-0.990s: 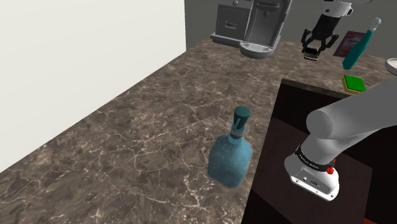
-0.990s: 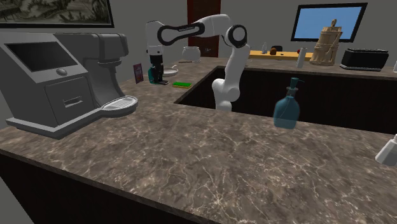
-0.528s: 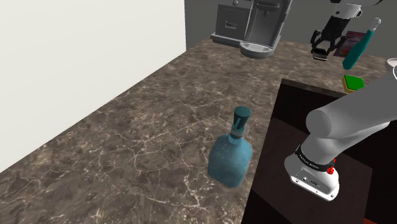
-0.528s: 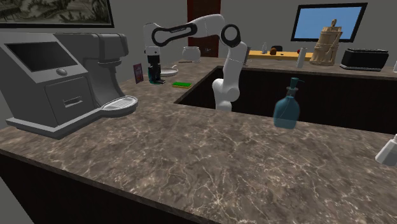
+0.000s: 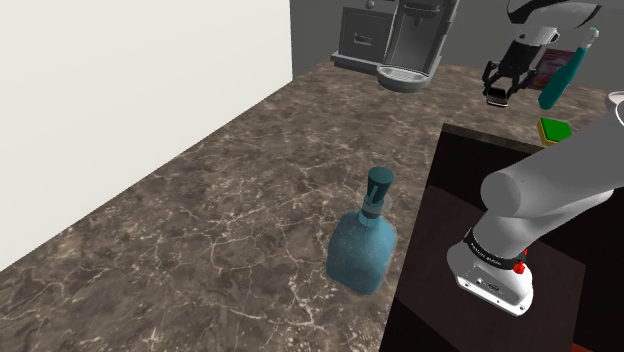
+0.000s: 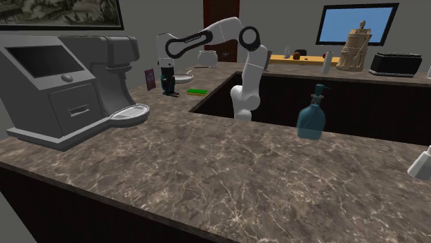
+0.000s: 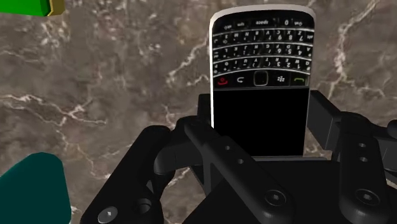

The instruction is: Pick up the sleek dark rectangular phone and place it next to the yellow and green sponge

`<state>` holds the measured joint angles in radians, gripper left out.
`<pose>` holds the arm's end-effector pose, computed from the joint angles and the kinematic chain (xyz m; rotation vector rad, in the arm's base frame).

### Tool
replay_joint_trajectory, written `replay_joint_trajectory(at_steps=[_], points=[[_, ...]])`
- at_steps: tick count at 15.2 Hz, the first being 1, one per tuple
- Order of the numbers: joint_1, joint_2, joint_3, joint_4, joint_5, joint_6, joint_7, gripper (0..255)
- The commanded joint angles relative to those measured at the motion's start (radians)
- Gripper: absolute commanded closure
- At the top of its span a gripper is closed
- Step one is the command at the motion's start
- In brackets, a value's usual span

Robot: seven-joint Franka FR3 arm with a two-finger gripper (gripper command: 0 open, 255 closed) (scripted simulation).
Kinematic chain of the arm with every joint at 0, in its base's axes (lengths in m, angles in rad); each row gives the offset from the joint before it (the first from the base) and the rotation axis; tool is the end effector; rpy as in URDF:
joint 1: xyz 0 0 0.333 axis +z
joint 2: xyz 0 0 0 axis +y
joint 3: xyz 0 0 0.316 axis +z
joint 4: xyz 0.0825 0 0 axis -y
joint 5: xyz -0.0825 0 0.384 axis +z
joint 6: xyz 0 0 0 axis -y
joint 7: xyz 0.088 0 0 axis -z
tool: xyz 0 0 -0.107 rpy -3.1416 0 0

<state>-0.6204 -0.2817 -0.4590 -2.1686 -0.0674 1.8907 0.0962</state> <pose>0.2087 -0.4278 0.4970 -2.5945 1.6564 -0.0119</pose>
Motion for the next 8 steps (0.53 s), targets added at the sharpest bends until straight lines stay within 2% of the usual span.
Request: replay_joint_trajectory(at_steps=[1, 5, 8], points=[[0.000, 0.007, -0.003, -0.023, 0.001, 0.030, -0.002, 255], [0.000, 0.019, -0.009, -0.062, 0.004, 0.081, -0.008, 255], [0.000, 0.019, -0.009, -0.062, 0.004, 0.081, -0.008, 255]])
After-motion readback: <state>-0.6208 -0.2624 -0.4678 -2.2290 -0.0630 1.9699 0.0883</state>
